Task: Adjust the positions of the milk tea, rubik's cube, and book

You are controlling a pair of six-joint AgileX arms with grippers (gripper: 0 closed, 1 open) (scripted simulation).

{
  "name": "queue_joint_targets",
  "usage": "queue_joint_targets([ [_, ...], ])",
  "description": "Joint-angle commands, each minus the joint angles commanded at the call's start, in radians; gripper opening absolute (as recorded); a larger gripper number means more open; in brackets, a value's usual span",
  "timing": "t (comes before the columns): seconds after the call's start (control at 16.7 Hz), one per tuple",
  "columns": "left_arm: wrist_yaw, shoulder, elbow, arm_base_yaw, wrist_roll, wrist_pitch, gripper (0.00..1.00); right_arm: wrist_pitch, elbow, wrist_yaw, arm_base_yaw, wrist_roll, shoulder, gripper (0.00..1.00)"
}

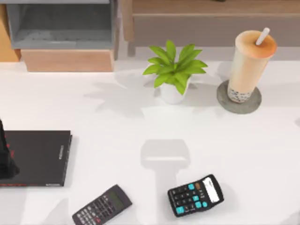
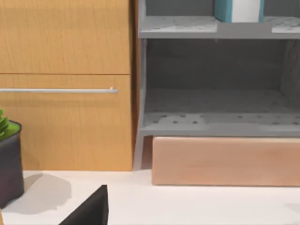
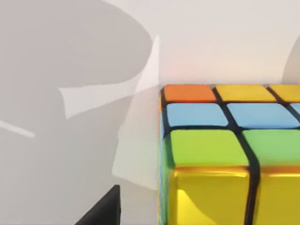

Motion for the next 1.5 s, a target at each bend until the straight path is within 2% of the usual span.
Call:
queue_joint_targets([
  [0.6, 0.000, 0.000, 0.000, 0.000, 0.000, 0.000, 1.00, 0.000, 0.000, 0.000, 0.000, 0.000, 0.000, 0.02],
  [1.2, 0.000, 0.000, 0.000, 0.000, 0.000, 0.000, 1.00, -0.004, 0.005, 0.001, 0.000, 0.001, -0.003, 0.00],
  [1.5, 0.000, 0.000, 0.000, 0.000, 0.000, 0.000, 1.00, -0.121, 0.080, 0.001, -0.002, -0.001, -0.040, 0.00],
])
